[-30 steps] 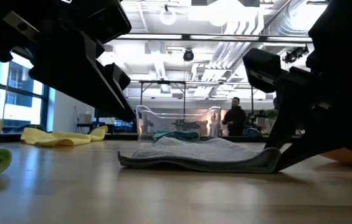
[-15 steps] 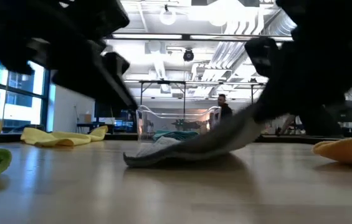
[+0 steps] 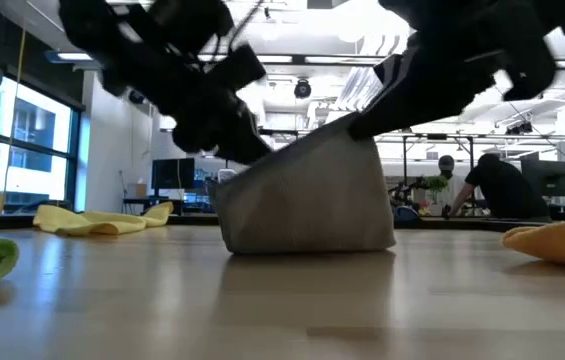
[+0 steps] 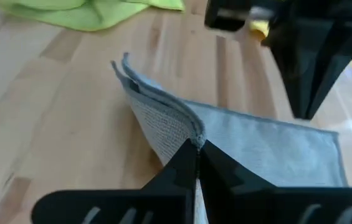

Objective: Fold microfiber towels
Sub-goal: Fold the gray towel

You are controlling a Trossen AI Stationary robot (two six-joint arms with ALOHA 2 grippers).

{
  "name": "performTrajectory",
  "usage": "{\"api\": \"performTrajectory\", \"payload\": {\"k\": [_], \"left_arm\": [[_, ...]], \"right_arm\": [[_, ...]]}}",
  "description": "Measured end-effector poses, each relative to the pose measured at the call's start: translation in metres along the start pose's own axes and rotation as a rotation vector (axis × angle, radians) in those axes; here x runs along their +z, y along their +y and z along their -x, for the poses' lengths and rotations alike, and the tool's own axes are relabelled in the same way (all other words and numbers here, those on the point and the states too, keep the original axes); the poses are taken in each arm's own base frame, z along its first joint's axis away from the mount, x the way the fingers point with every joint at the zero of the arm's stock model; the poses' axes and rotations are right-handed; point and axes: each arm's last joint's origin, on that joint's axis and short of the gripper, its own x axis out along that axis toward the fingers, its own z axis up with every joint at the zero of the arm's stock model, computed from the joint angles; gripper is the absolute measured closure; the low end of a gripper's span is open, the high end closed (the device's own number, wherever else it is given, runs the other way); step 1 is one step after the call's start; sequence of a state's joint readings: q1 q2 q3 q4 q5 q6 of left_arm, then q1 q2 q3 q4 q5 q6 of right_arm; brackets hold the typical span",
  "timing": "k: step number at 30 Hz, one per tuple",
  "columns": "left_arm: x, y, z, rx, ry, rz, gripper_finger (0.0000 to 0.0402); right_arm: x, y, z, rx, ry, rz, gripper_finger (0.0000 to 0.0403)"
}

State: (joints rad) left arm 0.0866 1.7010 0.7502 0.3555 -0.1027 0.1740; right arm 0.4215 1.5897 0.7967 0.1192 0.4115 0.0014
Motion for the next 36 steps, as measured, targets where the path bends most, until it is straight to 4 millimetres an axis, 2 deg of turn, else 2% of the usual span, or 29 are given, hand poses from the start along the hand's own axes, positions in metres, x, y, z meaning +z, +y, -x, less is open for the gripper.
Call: {"api": "performTrajectory", "payload": {"k": [5, 14, 20, 23, 26, 31, 36], "left_arm": [[-0.022, 0.02, -0.019, 0.002, 0.059, 0.029, 0.0399], [-0.036, 0.029, -0.029, 0.045, 0.102, 0.041, 0.0401], [-0.025, 0.041, -0.005, 0.208, 0.174, 0.047, 0.0401], [-0.027, 0.052, 0.007, 0.28, 0.244, 0.099, 0.0401], [-0.025, 0.064, 0.017, 0.344, 0.244, 0.161, 0.0401], [-0.041, 0.073, 0.031, 0.346, 0.196, 0.263, 0.0402], [-0.056, 0.07, 0.036, 0.281, 0.116, 0.308, 0.0402]], "right_arm": [[-0.002, -0.018, -0.003, -0.045, 0.035, -0.052, 0.0403], [-0.009, -0.056, -0.01, -0.15, 0.112, -0.157, 0.0403], [-0.014, -0.081, -0.006, -0.209, 0.169, -0.222, 0.0403], [-0.015, -0.094, -0.004, -0.232, 0.171, -0.265, 0.0403], [-0.017, -0.109, -0.006, -0.227, 0.174, -0.313, 0.0403], [-0.023, -0.135, -0.009, -0.259, 0.171, -0.383, 0.0403], [-0.026, -0.16, -0.011, -0.224, 0.12, -0.453, 0.0403]]}}
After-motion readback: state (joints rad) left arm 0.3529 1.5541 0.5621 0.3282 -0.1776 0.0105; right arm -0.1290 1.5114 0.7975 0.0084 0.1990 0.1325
